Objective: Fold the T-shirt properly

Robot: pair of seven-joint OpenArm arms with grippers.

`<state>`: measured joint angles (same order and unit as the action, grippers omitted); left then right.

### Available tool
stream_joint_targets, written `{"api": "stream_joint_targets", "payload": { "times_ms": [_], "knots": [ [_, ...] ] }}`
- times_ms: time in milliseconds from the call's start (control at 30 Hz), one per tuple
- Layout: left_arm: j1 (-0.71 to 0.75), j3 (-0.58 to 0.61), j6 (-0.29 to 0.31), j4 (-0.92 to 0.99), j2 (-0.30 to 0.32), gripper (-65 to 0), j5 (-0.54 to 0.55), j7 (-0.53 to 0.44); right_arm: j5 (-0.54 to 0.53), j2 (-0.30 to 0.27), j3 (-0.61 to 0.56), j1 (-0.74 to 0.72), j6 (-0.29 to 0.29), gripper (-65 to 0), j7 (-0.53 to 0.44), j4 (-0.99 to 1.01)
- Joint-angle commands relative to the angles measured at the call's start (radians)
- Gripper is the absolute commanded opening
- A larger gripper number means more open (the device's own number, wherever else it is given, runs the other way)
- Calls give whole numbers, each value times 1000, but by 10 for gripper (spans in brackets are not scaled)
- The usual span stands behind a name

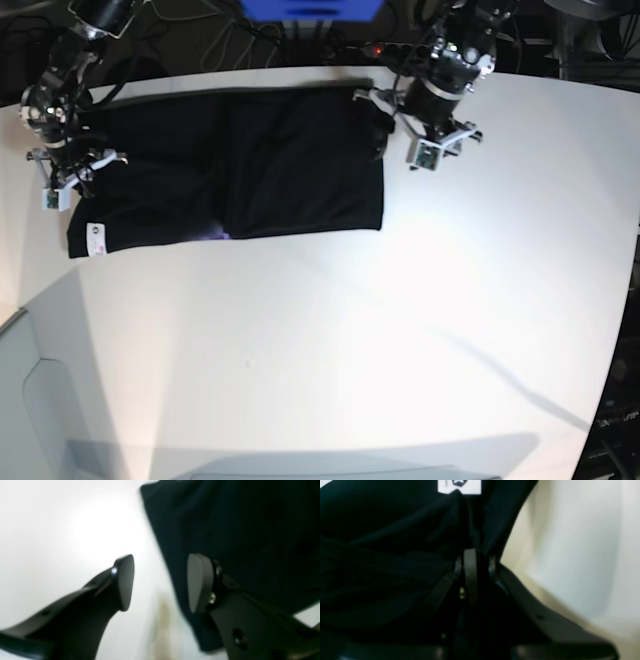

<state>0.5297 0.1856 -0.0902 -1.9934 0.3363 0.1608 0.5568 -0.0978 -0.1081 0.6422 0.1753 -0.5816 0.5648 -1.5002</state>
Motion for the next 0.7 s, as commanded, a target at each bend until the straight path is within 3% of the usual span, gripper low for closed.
{"api": "stream_joint_targets", "payload": {
  "times_ms": [0,100,467,567,667],
  "knots": [
    [-4,-24,0,-20,-10,-320,-4,-25,46,-11,3,8,-25,-650,57,-17],
    [10,-102,0,-11,-49,-320,-4,-17,48,-5,11,10,-117,-650,59,-83],
    [10,-220,4,38,-138,-331,-4,-16,46,92,5,45,-117,-650,59,-333],
    [7,-220,4,62,-144,-428,-4,-16,46,109,5,46,-117,-650,59,-385],
    [5,-222,2,88,-154,-606,-4,-16,46,117,-14,63,-117,-650,60,-429]
  ]
}}
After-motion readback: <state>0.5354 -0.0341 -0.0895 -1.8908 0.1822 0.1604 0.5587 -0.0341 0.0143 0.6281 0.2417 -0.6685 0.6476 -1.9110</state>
